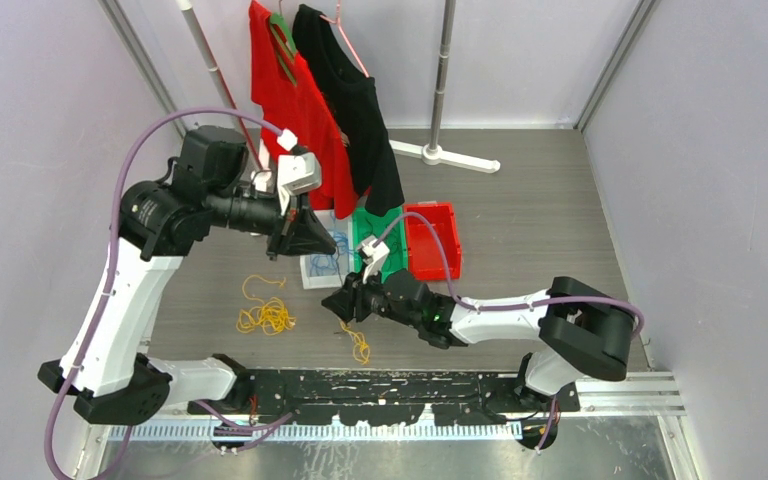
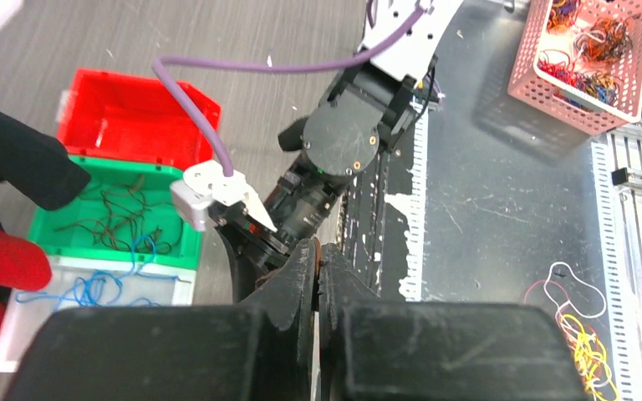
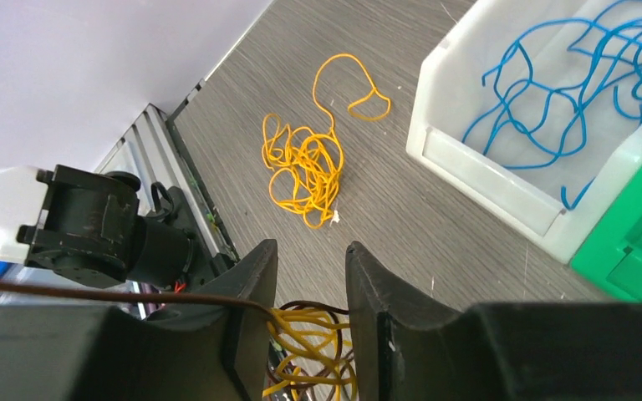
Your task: Untangle the cables
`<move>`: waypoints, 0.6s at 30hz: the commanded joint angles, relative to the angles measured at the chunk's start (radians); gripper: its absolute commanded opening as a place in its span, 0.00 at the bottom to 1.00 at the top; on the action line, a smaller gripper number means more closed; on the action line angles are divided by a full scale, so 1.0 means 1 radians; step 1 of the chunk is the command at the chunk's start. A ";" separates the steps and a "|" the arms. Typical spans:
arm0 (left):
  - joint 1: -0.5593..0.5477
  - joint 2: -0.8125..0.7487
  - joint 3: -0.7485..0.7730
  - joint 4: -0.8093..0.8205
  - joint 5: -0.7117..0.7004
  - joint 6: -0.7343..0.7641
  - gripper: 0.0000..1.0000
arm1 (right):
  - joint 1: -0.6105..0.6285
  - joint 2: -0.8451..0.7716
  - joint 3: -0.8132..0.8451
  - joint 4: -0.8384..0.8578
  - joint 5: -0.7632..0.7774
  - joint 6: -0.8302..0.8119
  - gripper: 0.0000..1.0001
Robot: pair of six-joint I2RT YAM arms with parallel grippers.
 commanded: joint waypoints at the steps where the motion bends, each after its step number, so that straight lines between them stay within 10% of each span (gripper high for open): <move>1: -0.005 0.017 0.123 0.005 0.033 -0.021 0.00 | 0.004 0.020 -0.041 0.103 0.019 0.035 0.41; 18: -0.005 0.060 0.371 0.254 -0.181 0.012 0.00 | 0.006 0.073 -0.150 0.124 0.006 0.119 0.46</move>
